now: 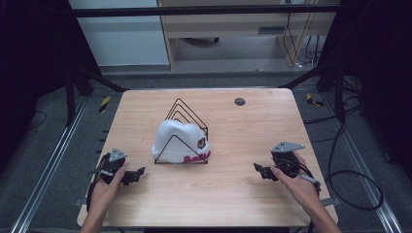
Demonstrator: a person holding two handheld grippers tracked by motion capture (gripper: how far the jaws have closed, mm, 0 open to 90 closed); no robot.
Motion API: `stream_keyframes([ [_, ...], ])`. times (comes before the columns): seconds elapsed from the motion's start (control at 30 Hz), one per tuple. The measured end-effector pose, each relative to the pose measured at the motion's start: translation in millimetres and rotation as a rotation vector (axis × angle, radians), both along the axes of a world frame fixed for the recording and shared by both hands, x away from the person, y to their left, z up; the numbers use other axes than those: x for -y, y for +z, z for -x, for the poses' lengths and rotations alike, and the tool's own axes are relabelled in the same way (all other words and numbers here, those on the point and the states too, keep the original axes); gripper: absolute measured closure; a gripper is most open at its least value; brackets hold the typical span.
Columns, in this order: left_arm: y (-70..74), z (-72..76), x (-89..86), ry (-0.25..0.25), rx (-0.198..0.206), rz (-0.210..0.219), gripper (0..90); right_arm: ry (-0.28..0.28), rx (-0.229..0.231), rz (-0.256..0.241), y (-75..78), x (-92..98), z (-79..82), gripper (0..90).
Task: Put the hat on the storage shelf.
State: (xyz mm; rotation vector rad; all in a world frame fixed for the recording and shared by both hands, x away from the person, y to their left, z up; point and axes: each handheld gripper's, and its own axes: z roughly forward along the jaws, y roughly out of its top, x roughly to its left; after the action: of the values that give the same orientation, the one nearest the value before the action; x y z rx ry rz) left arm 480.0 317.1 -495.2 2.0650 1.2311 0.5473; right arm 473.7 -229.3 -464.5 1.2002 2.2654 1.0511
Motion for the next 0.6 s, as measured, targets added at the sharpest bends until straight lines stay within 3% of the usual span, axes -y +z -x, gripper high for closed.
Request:
stream_keyframes([
  [0.2, -5.0, -1.0, -0.5, 0.009, -0.006, 0.007, 4.5, -0.074, -0.023, -0.024, -18.3, 10.4, -5.2, 13.4],
  [0.43, -11.1, -2.9, 1.1, 0.011, -0.011, 0.010, 3.9, -0.133, -0.053, -0.014, -34.6, 14.9, -4.7, 13.0],
  [0.57, -12.6, -3.2, 2.3, 0.016, 0.002, 0.005, 3.2, -0.163, -0.054, -0.009, -43.2, 16.5, -3.4, 12.0],
  [0.6, -12.4, -3.2, 2.6, 0.014, -0.002, -0.006, 3.0, -0.172, -0.033, -0.006, -45.0, 16.8, -2.5, 11.9],
])
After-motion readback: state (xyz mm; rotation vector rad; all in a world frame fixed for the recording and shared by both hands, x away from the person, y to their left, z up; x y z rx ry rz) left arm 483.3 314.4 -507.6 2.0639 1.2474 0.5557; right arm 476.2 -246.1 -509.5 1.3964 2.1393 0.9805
